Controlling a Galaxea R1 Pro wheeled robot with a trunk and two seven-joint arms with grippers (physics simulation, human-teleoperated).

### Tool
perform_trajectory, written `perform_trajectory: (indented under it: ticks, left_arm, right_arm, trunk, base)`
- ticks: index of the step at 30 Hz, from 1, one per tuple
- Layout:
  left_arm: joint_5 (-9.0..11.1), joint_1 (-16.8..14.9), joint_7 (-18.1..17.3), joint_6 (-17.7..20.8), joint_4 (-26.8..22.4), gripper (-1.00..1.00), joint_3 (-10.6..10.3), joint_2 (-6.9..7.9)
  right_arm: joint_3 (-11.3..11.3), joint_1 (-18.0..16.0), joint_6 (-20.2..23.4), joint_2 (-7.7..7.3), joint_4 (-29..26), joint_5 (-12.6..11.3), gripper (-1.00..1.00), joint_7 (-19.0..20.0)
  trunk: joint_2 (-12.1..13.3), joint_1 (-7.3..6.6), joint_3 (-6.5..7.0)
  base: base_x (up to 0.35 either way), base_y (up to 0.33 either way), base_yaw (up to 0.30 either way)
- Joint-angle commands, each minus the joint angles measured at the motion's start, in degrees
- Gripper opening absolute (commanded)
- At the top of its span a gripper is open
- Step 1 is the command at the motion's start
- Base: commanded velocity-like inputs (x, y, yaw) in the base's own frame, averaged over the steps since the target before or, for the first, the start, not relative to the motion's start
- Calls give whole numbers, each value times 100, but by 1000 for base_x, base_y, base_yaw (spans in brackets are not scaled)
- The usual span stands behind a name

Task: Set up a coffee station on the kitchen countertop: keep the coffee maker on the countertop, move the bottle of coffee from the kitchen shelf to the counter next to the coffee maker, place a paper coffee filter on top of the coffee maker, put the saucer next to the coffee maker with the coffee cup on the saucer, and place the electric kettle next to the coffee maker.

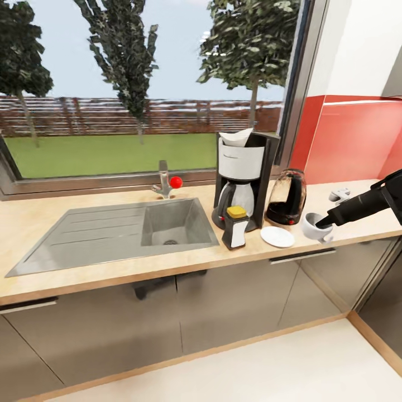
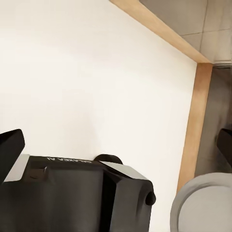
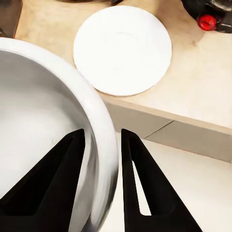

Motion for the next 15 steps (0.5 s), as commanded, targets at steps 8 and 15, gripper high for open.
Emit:
perform_trajectory:
  ticks: [8,15]
  left_arm:
    - [58,-3,-18,29,0,100,-48,2]
    - [58,-3,-19,29,0,100,-48,2]
  right_arm:
    - [7,-7,56,-3,-6,59,-100,45]
    - [7,-7,56,-3,-6,59,-100,44]
  trunk:
    - [-3,0,-6]
    - [-3,0,-6]
  base:
    - [35,-104,9]
    - [17,-40,116]
